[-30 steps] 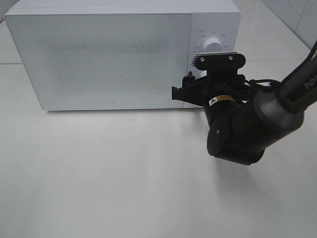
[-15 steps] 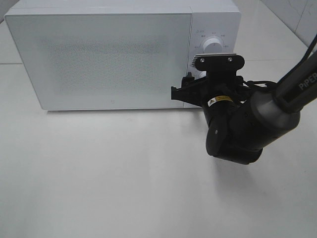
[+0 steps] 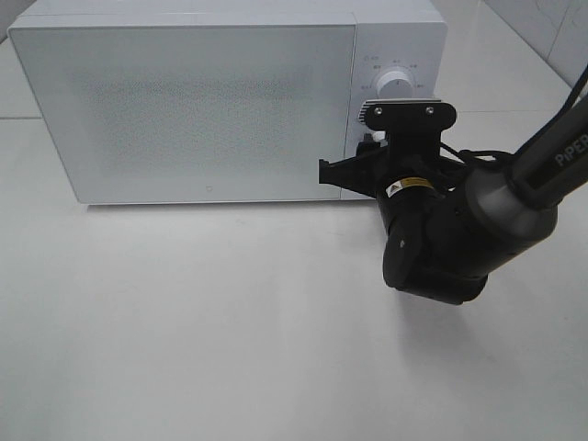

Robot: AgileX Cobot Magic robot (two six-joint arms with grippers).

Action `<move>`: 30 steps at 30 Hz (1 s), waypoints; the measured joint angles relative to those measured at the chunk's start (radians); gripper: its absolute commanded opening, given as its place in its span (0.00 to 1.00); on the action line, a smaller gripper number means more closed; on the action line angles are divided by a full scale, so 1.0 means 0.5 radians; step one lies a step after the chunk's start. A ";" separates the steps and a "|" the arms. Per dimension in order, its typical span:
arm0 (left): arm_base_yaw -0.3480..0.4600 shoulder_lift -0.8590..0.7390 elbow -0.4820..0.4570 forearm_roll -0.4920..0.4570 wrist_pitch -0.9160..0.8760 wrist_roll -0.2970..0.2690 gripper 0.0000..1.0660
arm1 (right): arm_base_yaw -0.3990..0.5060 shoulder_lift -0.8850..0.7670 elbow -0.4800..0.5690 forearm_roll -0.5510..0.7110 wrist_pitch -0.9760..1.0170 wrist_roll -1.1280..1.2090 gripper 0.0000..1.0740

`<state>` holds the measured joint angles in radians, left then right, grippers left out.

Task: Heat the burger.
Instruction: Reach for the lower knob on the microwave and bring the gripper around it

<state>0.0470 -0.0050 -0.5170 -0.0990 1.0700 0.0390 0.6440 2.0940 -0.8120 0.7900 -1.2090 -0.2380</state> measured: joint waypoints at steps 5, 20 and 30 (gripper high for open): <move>0.000 0.000 0.000 0.000 0.000 0.000 0.94 | -0.002 0.000 0.000 -0.004 0.012 0.002 0.11; 0.000 0.000 0.000 0.000 0.000 0.000 0.94 | -0.004 0.000 0.000 -0.018 0.008 0.116 0.07; 0.000 0.000 0.000 0.000 0.000 0.000 0.94 | -0.018 0.004 0.020 -0.092 -0.016 0.810 0.07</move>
<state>0.0470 -0.0050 -0.5170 -0.0990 1.0700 0.0390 0.6350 2.0960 -0.8020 0.7440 -1.2170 0.1670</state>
